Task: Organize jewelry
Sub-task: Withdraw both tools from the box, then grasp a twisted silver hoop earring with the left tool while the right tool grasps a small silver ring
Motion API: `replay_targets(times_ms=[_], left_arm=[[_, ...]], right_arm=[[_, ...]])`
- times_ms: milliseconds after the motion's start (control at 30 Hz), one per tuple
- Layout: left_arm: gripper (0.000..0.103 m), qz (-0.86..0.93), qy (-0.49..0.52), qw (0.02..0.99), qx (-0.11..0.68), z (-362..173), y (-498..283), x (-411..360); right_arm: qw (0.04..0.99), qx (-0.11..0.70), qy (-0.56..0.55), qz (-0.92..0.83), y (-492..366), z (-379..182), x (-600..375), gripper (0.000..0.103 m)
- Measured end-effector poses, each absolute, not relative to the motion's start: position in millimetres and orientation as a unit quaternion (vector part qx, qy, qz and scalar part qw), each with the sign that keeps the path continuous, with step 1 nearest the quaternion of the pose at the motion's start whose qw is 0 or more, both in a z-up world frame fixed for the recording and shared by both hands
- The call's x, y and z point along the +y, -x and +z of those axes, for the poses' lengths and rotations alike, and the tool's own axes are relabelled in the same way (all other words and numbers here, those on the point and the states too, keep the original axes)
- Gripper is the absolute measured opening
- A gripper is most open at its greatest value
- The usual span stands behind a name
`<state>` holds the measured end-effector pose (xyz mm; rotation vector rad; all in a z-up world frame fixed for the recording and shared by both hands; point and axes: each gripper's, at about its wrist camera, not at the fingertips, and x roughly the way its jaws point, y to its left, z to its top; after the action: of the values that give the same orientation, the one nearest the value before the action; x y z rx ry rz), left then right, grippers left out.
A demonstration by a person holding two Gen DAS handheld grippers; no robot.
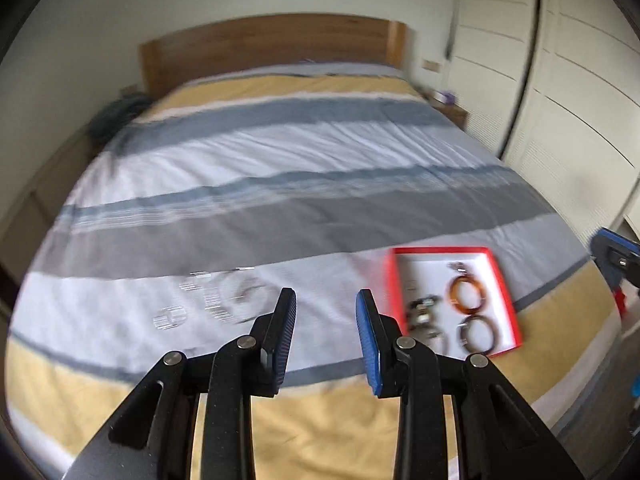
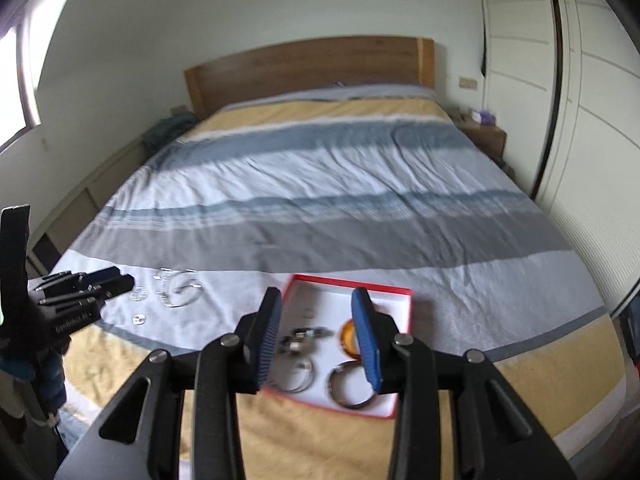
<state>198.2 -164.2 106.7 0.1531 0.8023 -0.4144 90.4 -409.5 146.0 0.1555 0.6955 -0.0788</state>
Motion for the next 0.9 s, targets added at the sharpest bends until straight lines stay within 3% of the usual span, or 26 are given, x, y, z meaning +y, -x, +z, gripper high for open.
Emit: replay_targets(times_ms=[233,400,600,900], left_arm=[[0.037,-0.132,-0.053,0.924,0.356,143.0,-162.8,-45.6],[0.037,-0.111,-0.034,0.928,0.355,135.2,-152.3,13.9],[0.037,-0.102,-0.032,0.919,0.379,86.3,-168.1,43.0],[0.037,-0.110,0.008,0.886,0.451,-10.2,-252.7,54.2]], right_arm=[[0.945,0.320,-0.067,0.001,-52.6,171.8,-338.0,0.036],[0.941,0.331,-0.063,0.019,-51.5,162.7,-300.2,0.036],[0.934,0.351,-0.053,0.036,-76.9,125.6,-264.2,0.036],[0.908,0.402,-0.019,0.114,-146.8,31.8,-211.2,0.036]])
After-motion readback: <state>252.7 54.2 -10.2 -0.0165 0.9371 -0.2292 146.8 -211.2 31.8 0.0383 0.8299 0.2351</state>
